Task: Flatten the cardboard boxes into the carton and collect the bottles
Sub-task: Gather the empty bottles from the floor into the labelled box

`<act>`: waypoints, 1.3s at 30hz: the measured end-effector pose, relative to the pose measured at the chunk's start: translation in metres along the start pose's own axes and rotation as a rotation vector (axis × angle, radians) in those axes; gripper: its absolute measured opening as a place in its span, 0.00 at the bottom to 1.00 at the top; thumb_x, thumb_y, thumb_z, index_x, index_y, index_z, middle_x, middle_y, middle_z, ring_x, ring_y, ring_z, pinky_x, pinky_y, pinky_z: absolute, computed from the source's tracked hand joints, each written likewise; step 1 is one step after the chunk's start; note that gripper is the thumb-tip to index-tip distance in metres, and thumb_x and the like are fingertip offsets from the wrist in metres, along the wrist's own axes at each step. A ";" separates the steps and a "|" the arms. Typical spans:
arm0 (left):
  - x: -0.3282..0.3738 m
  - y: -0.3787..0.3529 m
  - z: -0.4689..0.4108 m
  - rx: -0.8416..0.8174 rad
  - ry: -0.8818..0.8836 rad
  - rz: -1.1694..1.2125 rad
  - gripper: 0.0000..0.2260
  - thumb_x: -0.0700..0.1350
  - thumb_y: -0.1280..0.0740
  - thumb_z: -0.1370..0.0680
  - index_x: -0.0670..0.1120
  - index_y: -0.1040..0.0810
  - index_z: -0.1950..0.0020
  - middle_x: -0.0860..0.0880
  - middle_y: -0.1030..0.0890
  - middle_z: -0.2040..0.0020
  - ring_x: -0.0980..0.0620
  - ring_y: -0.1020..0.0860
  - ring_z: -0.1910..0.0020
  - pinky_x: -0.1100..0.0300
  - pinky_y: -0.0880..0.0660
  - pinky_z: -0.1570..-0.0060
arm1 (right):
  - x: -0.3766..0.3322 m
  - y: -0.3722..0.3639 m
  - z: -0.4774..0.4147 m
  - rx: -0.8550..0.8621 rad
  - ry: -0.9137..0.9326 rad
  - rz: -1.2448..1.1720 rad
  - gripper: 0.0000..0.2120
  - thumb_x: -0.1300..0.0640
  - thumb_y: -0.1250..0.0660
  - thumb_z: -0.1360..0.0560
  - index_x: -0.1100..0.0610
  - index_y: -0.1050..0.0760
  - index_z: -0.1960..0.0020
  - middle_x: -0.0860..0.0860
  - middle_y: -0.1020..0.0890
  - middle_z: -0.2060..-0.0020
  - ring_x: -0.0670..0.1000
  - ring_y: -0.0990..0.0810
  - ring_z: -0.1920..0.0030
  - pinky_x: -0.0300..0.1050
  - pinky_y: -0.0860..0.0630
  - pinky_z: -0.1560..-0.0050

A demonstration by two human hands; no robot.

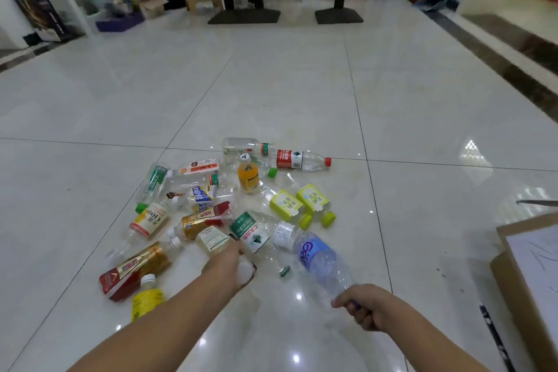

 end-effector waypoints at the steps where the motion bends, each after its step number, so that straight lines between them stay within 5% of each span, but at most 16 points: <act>1: 0.005 -0.014 0.010 -0.014 -0.034 -0.014 0.28 0.41 0.28 0.34 0.43 0.32 0.36 0.43 0.24 0.42 0.44 0.23 0.48 0.53 0.21 0.50 | -0.002 0.012 0.011 0.008 0.020 -0.099 0.14 0.64 0.30 0.29 0.55 0.34 0.66 0.47 0.34 0.83 0.43 0.45 0.85 0.30 0.49 0.84; 3: 0.010 -0.052 0.035 -0.091 -0.084 0.000 0.31 0.41 0.26 0.34 0.44 0.32 0.33 0.42 0.27 0.35 0.44 0.24 0.44 0.57 0.22 0.64 | -0.009 0.038 0.036 0.017 0.098 -0.354 0.14 0.64 0.31 0.28 0.56 0.34 0.66 0.47 0.35 0.84 0.43 0.45 0.87 0.29 0.50 0.86; 6: 0.002 -0.127 0.090 -0.291 -0.167 -0.078 0.26 0.38 0.30 0.27 0.45 0.36 0.32 0.39 0.27 0.37 0.44 0.26 0.56 0.61 0.25 0.78 | -0.015 0.081 0.079 0.026 0.272 -0.815 0.15 0.65 0.34 0.25 0.55 0.36 0.67 0.46 0.36 0.85 0.42 0.46 0.88 0.27 0.52 0.86; 12: -0.087 -0.264 0.216 -0.800 -0.237 -0.591 0.12 0.37 0.30 0.26 0.39 0.29 0.45 0.40 0.27 0.62 0.49 0.31 0.74 0.68 0.30 0.79 | 0.029 0.175 0.143 0.245 0.505 -1.403 0.14 0.63 0.37 0.23 0.55 0.36 0.66 0.46 0.35 0.86 0.43 0.45 0.89 0.29 0.51 0.87; 15: -0.155 -0.309 0.273 -1.007 -0.359 -0.821 0.10 0.35 0.30 0.28 0.43 0.30 0.53 0.42 0.27 0.64 0.49 0.30 0.74 0.68 0.32 0.81 | 0.066 0.219 0.166 0.406 0.559 -1.509 0.13 0.63 0.39 0.23 0.56 0.34 0.65 0.46 0.36 0.86 0.43 0.45 0.89 0.30 0.51 0.87; 17: -0.200 -0.330 0.300 -1.103 -0.456 -0.963 0.10 0.37 0.29 0.30 0.46 0.27 0.54 0.42 0.22 0.59 0.45 0.24 0.68 0.63 0.26 0.75 | 0.094 0.245 0.175 0.442 0.564 -1.583 0.15 0.62 0.42 0.22 0.55 0.35 0.67 0.46 0.37 0.87 0.43 0.45 0.90 0.31 0.51 0.88; 19: -0.239 -0.345 0.318 -1.189 -0.521 -1.076 0.19 0.39 0.28 0.30 0.43 0.25 0.40 0.42 0.21 0.46 0.43 0.21 0.50 0.52 0.20 0.53 | 0.124 0.264 0.176 0.526 0.569 -1.575 0.16 0.61 0.44 0.21 0.54 0.37 0.67 0.46 0.36 0.89 0.41 0.42 0.90 0.31 0.46 0.88; 21: -0.265 -0.352 0.323 -1.221 -0.578 -1.200 0.32 0.40 0.30 0.27 0.42 0.38 0.25 0.43 0.30 0.31 0.44 0.29 0.33 0.52 0.29 0.33 | 0.145 0.271 0.170 0.623 0.526 -1.525 0.16 0.60 0.43 0.20 0.54 0.36 0.66 0.45 0.34 0.89 0.41 0.37 0.89 0.31 0.42 0.87; 23: -0.275 -0.351 0.314 -1.214 -0.672 -1.369 0.35 0.42 0.34 0.23 0.44 0.50 0.21 0.41 0.40 0.24 0.43 0.38 0.25 0.55 0.37 0.28 | 0.158 0.272 0.158 0.596 0.457 -1.645 0.15 0.59 0.42 0.21 0.55 0.36 0.67 0.46 0.34 0.89 0.41 0.39 0.90 0.30 0.45 0.89; 25: -0.268 -0.343 0.300 -1.181 -0.781 -1.429 0.28 0.40 0.39 0.20 0.42 0.46 0.22 0.40 0.39 0.24 0.42 0.39 0.25 0.57 0.36 0.32 | 0.157 0.275 0.153 0.646 0.440 -1.576 0.14 0.60 0.42 0.22 0.57 0.36 0.67 0.47 0.33 0.87 0.41 0.39 0.90 0.29 0.45 0.88; 28: -0.237 -0.327 0.273 -1.137 -0.776 -1.352 0.21 0.35 0.41 0.21 0.41 0.33 0.27 0.43 0.33 0.27 0.45 0.34 0.28 0.61 0.33 0.35 | 0.146 0.277 0.152 0.962 0.339 -1.471 0.10 0.63 0.35 0.28 0.60 0.32 0.67 0.52 0.29 0.76 0.44 0.33 0.87 0.29 0.37 0.83; 30: -0.202 -0.318 0.249 -1.075 -0.738 -1.382 0.19 0.36 0.40 0.21 0.40 0.30 0.29 0.42 0.28 0.31 0.44 0.28 0.34 0.58 0.28 0.41 | 0.125 0.270 0.156 1.172 0.342 -1.230 0.09 0.59 0.34 0.29 0.66 0.24 0.60 0.54 0.26 0.69 0.51 0.24 0.73 0.38 0.28 0.71; 32: -0.156 -0.299 0.216 -1.011 -0.672 -1.431 0.18 0.36 0.40 0.21 0.40 0.29 0.31 0.41 0.24 0.40 0.45 0.23 0.46 0.58 0.27 0.55 | 0.095 0.250 0.152 1.243 0.402 -0.910 0.08 0.58 0.34 0.26 0.64 0.24 0.56 0.55 0.23 0.62 0.55 0.25 0.61 0.43 0.30 0.60; 36: -0.049 -0.224 0.137 -0.758 -0.613 -1.526 0.17 0.38 0.41 0.20 0.40 0.30 0.31 0.44 0.25 0.50 0.52 0.24 0.64 0.62 0.31 0.64 | 0.032 0.182 0.121 1.087 0.607 -0.444 0.02 0.64 0.37 0.27 0.61 0.28 0.55 0.52 0.24 0.62 0.53 0.28 0.60 0.41 0.34 0.67; 39: 0.023 -0.138 0.077 -0.492 -0.584 -1.517 0.17 0.37 0.41 0.20 0.41 0.30 0.31 0.42 0.23 0.50 0.49 0.25 0.60 0.60 0.31 0.62 | -0.008 0.121 0.078 0.894 0.664 -0.128 0.02 0.64 0.35 0.28 0.61 0.27 0.56 0.54 0.22 0.62 0.55 0.25 0.60 0.40 0.34 0.69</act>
Point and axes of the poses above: each hand's wrist, its own z-axis away from the middle knuckle, its own y-axis out of the back of the hand, x = y × z, the point moved 3 cm from there along -z, towards the middle knuckle
